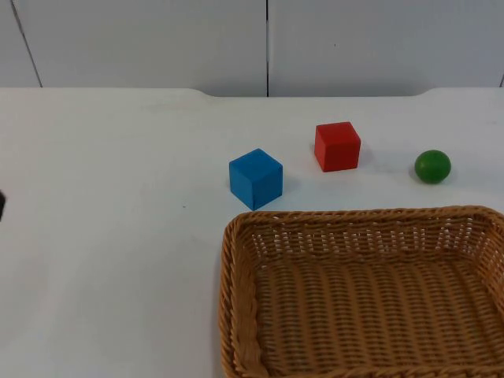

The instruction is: Place all geometric objects except the red cube into the basket.

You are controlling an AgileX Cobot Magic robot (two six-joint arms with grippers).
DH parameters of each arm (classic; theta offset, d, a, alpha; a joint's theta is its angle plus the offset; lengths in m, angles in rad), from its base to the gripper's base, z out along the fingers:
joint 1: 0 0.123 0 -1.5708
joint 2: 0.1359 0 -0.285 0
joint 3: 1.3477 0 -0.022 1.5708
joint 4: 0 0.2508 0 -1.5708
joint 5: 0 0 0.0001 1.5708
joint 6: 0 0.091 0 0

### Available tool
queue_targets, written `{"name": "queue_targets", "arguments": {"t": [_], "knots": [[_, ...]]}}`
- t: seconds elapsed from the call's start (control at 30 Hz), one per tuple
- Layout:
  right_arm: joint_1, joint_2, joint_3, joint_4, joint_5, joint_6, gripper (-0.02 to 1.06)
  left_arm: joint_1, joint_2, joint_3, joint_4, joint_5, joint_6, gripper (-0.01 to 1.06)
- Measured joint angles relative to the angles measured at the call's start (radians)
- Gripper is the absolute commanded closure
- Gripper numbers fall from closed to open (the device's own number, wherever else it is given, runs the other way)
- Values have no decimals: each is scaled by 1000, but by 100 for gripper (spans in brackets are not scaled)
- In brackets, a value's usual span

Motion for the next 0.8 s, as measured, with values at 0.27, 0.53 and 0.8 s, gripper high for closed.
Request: {"name": "queue_targets", "arguments": {"t": [0.27,0.53,0.8], "knots": [[0,0,0,2,-2,2,-1,-152,318,-284,40,4,15,4],[0,0,0,2,-4,2,-1,-260,658,-652,107,65,26,4],[0,0,0,0,-6,2,-1,-351,911,-933,194,107,65,4]]}}
